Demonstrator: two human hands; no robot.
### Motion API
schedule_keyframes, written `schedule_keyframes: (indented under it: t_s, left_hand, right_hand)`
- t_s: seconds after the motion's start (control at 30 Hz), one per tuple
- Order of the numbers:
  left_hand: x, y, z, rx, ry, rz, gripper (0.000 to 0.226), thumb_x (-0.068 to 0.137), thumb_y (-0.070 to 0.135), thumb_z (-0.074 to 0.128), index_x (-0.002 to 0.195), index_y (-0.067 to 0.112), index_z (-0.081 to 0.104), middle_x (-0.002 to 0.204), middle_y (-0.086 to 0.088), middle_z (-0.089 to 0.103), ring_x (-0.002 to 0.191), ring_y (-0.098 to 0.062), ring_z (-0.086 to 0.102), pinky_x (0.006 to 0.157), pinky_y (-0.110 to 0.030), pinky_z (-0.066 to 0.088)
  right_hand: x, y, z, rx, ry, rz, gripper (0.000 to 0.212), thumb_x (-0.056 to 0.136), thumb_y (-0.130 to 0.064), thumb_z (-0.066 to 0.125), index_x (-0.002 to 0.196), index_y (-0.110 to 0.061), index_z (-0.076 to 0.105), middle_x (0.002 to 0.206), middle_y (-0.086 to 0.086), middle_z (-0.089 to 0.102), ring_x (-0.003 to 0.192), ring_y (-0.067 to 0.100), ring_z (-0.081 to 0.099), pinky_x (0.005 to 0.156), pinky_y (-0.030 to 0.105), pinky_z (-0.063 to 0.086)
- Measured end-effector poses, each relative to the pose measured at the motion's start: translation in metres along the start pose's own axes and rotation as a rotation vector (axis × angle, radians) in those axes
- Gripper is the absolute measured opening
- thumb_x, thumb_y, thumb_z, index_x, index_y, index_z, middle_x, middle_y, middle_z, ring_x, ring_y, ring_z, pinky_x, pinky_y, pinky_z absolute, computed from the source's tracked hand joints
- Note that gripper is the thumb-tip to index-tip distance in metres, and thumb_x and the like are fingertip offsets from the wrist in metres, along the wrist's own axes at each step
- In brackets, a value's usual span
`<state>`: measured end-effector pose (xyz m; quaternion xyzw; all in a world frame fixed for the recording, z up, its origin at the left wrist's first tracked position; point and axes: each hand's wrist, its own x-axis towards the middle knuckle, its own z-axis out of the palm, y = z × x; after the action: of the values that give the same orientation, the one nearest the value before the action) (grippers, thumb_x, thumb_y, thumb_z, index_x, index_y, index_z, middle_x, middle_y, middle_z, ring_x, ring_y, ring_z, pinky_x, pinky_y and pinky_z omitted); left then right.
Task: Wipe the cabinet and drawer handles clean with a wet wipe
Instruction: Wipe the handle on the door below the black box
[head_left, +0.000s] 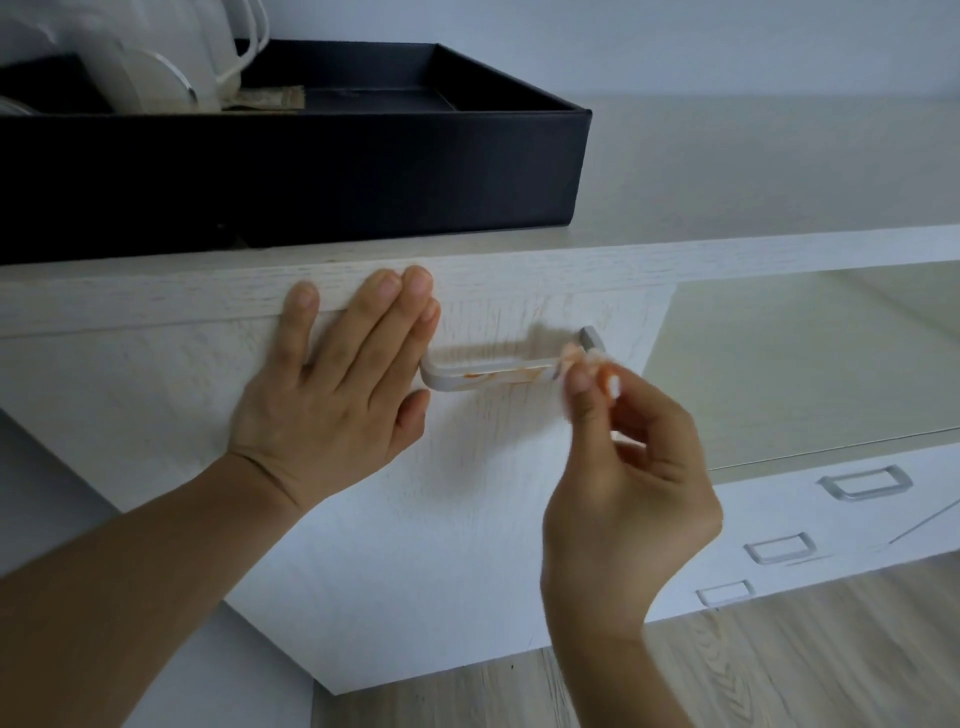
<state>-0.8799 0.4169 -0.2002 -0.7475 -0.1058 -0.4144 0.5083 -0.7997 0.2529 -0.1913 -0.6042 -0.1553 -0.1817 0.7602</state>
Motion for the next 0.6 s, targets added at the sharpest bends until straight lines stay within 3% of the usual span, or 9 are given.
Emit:
schedule_keyframes:
  t_s: [0.13, 0.2, 0.3, 0.33, 0.47, 0.6]
  left_hand:
    - [0.0, 0.002, 0.0, -0.008, 0.003, 0.001, 0.069, 0.095, 0.037, 0.034, 0.146, -0.007, 0.017, 0.156, -0.022, 0.002, 0.145, -0.032, 0.004, 0.117, -0.054, 0.003]
    - [0.0, 0.001, 0.0, -0.013, 0.009, 0.002, 0.069, 0.095, 0.037, 0.034, 0.145, -0.008, 0.018, 0.156, -0.023, 0.003, 0.145, -0.032, 0.004, 0.117, -0.054, 0.003]
    - [0.0, 0.0, -0.001, -0.008, 0.009, 0.004, 0.069, 0.096, 0.037, 0.032, 0.145, -0.008, 0.016, 0.156, -0.023, 0.001, 0.145, -0.033, 0.002, 0.116, -0.053, 0.003]
    - [0.0, 0.0, -0.001, -0.007, 0.005, 0.004, 0.069, 0.097, 0.037, 0.031, 0.146, -0.008, 0.015, 0.156, -0.024, 0.0, 0.145, -0.033, 0.001, 0.116, -0.053, 0.003]
    - [0.0, 0.001, -0.002, -0.009, -0.015, 0.004, 0.069, 0.097, 0.038, 0.029, 0.146, -0.008, 0.012, 0.155, -0.024, -0.003, 0.145, -0.033, -0.002, 0.116, -0.053, 0.002]
    - [0.0, 0.002, -0.001, -0.025, 0.001, -0.006, 0.069, 0.096, 0.037, 0.03, 0.146, -0.006, 0.014, 0.156, -0.022, -0.002, 0.145, -0.031, 0.0, 0.116, -0.053, 0.004]
  right_hand:
    - [0.004, 0.0, 0.003, -0.014, 0.033, -0.063, 0.005, 0.082, -0.024, 0.071, 0.082, -0.027, 0.067, 0.079, -0.005, 0.065, 0.069, 0.013, 0.063, 0.052, 0.038, 0.054]
    - [0.0, 0.001, 0.005, -0.087, -0.018, -0.184, 0.005, 0.081, -0.017, 0.072, 0.084, -0.016, 0.068, 0.078, -0.004, 0.061, 0.066, 0.011, 0.06, 0.054, 0.03, 0.055]
    - [-0.006, 0.005, 0.004, -0.165, -0.084, -0.336, 0.007, 0.078, -0.01, 0.074, 0.081, -0.006, 0.069, 0.08, -0.007, 0.058, 0.068, 0.006, 0.057, 0.063, 0.007, 0.047]
    - [-0.008, 0.006, 0.006, -0.148, -0.063, -0.322, 0.007, 0.079, -0.011, 0.074, 0.08, -0.007, 0.069, 0.079, -0.007, 0.059, 0.067, 0.006, 0.058, 0.063, 0.007, 0.047]
    - [-0.017, 0.003, 0.015, 0.006, 0.015, -0.17, 0.006, 0.083, -0.02, 0.072, 0.083, -0.018, 0.066, 0.077, -0.007, 0.063, 0.065, 0.018, 0.066, 0.058, 0.029, 0.056]
    - [-0.012, 0.002, 0.012, 0.027, 0.033, -0.059, 0.007, 0.083, -0.024, 0.07, 0.08, -0.025, 0.064, 0.078, -0.009, 0.065, 0.069, 0.018, 0.067, 0.061, 0.028, 0.055]
